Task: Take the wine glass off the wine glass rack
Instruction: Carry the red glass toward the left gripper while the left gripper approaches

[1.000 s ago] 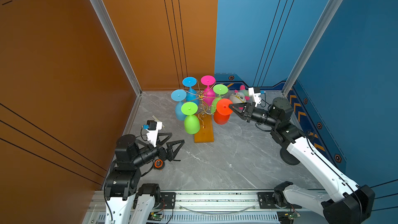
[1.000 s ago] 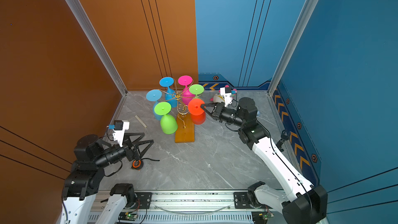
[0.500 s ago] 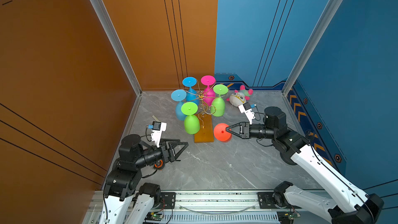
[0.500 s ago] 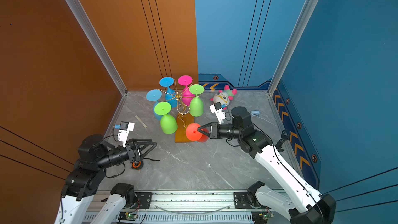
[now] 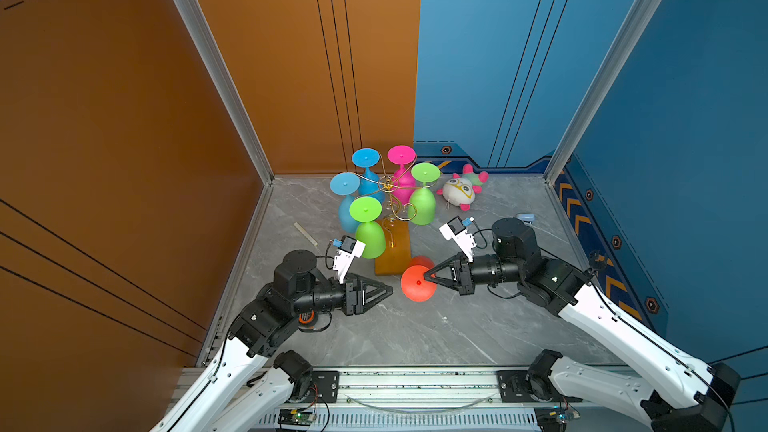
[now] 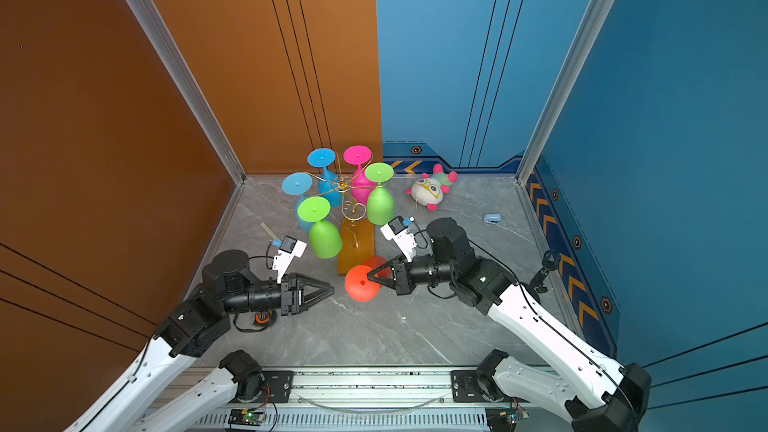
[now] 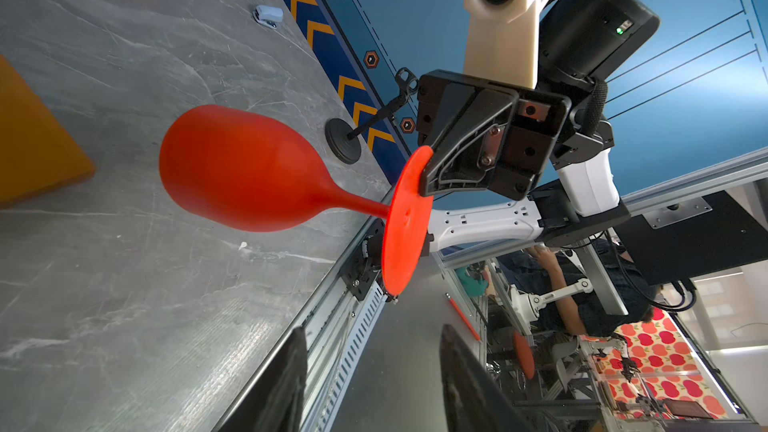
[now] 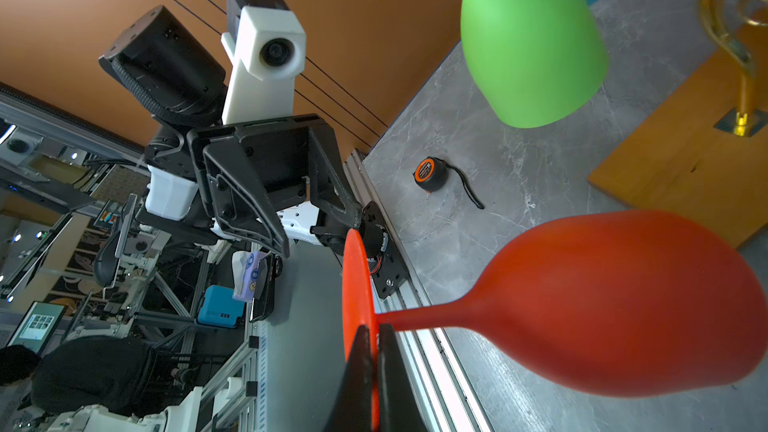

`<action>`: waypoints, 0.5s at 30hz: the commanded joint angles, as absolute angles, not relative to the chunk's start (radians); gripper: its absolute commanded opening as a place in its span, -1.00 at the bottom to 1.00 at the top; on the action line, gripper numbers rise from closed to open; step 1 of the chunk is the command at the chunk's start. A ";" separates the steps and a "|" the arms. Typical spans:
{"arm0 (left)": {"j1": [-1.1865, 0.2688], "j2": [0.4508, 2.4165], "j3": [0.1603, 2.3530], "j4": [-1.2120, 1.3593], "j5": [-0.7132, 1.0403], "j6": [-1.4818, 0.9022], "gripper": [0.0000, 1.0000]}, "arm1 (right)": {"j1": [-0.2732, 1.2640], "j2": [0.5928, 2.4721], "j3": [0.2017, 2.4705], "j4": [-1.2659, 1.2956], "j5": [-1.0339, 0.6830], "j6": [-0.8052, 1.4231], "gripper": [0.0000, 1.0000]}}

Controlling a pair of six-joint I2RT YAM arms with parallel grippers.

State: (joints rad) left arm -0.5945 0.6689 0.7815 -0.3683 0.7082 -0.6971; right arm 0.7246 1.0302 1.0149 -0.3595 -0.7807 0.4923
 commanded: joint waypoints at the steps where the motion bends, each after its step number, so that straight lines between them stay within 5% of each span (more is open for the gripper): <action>1: -0.634 0.676 0.770 -0.284 0.679 -0.699 -0.03 | 0.747 1.024 1.028 -0.345 -0.773 0.454 -1.00; 15: -0.678 0.682 0.721 -0.099 0.721 -0.762 -0.20 | 0.780 1.056 1.043 -0.270 -0.807 0.478 -1.00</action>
State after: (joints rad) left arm -0.6647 0.6830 0.7319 -0.1425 0.7040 -0.7609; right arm 0.7750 1.0477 1.0161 -0.3298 -0.7856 0.4747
